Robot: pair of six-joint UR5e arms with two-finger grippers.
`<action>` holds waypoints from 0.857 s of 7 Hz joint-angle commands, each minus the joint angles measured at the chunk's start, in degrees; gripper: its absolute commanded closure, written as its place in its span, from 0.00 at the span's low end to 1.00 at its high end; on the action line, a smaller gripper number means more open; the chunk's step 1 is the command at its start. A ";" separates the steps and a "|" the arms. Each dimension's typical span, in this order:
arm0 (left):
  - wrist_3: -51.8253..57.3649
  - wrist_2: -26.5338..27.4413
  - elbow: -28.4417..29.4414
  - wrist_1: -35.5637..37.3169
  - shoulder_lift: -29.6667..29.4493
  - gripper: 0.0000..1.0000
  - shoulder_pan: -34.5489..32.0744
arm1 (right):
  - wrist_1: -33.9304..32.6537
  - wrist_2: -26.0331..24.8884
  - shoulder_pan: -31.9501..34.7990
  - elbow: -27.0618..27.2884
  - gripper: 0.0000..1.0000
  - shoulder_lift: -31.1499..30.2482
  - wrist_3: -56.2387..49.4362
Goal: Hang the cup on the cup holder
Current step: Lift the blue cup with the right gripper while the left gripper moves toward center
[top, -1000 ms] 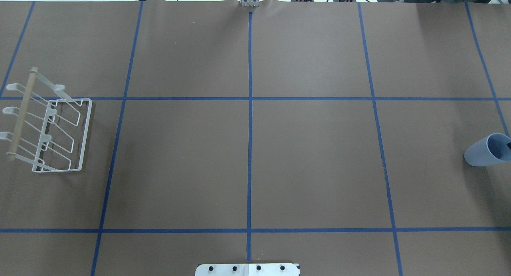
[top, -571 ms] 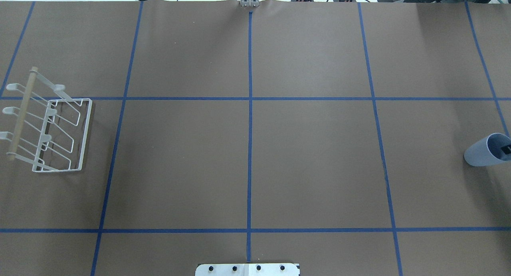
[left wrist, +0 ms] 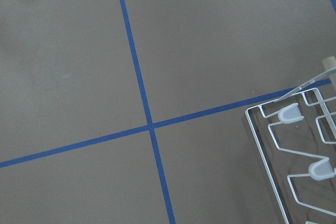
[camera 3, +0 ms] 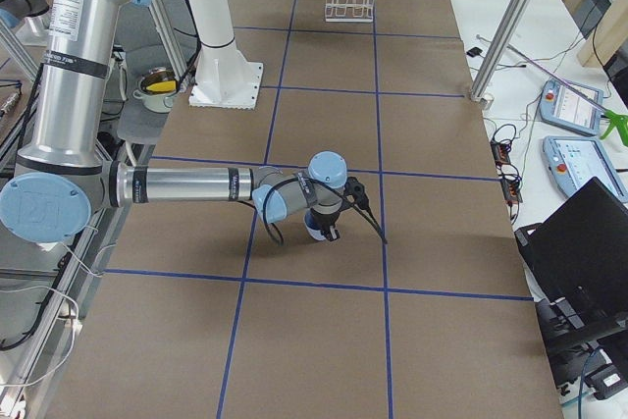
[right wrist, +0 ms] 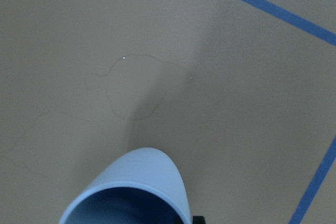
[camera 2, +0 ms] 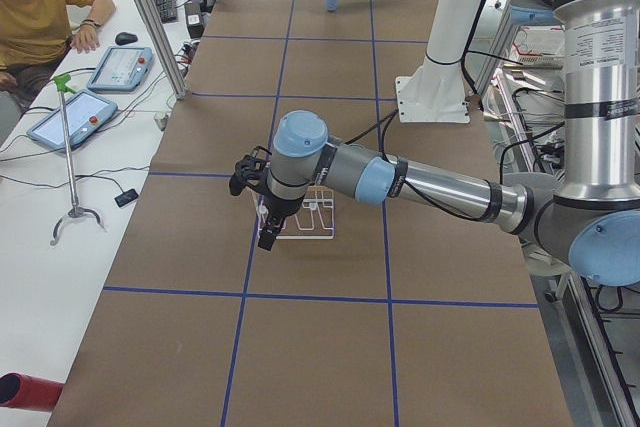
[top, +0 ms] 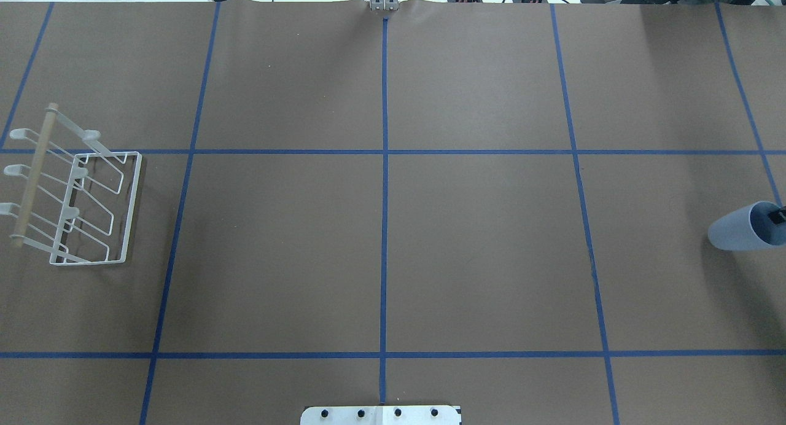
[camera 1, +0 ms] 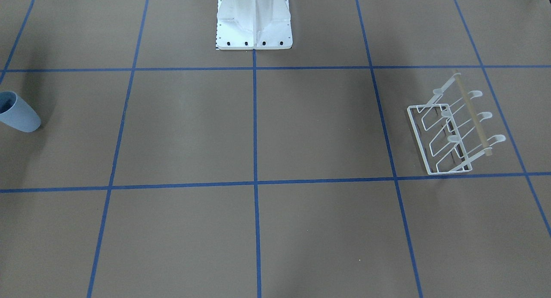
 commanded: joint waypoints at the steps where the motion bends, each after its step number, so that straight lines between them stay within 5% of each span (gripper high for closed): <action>1: -5.12 -0.09 -4.59 -1.06 -0.71 0.01 0.08 | 0.14 4.18 4.90 0.90 1.00 3.01 5.56; 4: -16.44 -0.61 -6.90 -13.34 -4.74 0.01 2.71 | 4.93 5.52 5.09 5.81 1.00 5.66 23.74; 6: -34.53 -0.18 -6.63 -27.89 -5.19 0.01 9.98 | 23.70 7.53 5.00 5.03 1.00 5.48 45.14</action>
